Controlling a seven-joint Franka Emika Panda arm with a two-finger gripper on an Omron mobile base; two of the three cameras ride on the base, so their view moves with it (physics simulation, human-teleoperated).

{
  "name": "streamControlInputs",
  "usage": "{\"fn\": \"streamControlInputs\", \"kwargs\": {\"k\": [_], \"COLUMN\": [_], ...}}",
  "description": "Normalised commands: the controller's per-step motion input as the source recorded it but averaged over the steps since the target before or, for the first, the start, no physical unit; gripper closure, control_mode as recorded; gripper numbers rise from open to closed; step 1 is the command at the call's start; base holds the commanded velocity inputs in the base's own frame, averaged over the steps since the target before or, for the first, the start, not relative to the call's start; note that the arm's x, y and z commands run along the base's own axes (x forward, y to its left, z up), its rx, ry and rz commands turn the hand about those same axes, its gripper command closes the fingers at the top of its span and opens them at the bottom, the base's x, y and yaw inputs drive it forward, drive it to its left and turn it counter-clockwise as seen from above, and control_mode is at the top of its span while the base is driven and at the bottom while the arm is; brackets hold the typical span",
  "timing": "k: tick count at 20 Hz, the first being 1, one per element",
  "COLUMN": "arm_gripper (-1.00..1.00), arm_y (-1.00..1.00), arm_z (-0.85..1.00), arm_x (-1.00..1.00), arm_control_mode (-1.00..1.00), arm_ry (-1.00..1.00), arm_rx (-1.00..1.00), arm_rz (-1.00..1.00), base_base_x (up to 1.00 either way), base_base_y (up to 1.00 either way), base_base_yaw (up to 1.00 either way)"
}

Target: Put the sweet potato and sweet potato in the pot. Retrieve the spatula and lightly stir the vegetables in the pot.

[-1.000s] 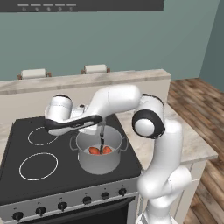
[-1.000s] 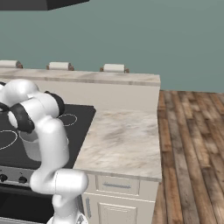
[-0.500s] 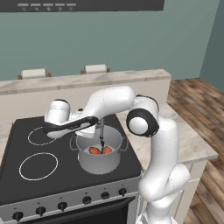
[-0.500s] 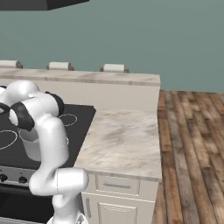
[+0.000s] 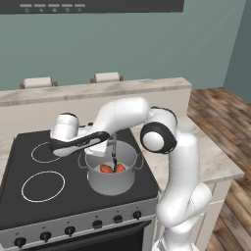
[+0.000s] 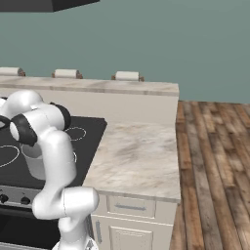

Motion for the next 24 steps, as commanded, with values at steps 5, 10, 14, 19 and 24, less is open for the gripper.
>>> {"fn": "streamControlInputs", "kwargs": {"k": [5, 10, 14, 19, 24], "arm_gripper": [1.0, 1.0, 1.0, 1.0, 1.0], "arm_y": [0.24, 0.33, -0.24, -0.72, -0.43], "arm_z": [-0.07, -0.08, 0.11, 0.42, 0.12], "arm_x": [0.09, 0.08, 0.0, 0.0, -0.14], "arm_control_mode": [-1.0, -1.0, -1.0, -1.0, -1.0], "arm_ry": [-0.24, -0.27, -0.02, 0.02, 0.03], "arm_rx": [0.01, 0.06, 0.0, 0.0, 0.0], "arm_rz": [0.01, 0.02, 0.0, 0.0, 0.0], "base_base_x": [0.0, 0.0, 0.0, 0.0, 0.0], "base_base_y": [0.0, 0.0, 0.0, 0.0, 0.0], "base_base_yaw": [0.0, 0.0, 0.0, 0.0, 0.0]}}
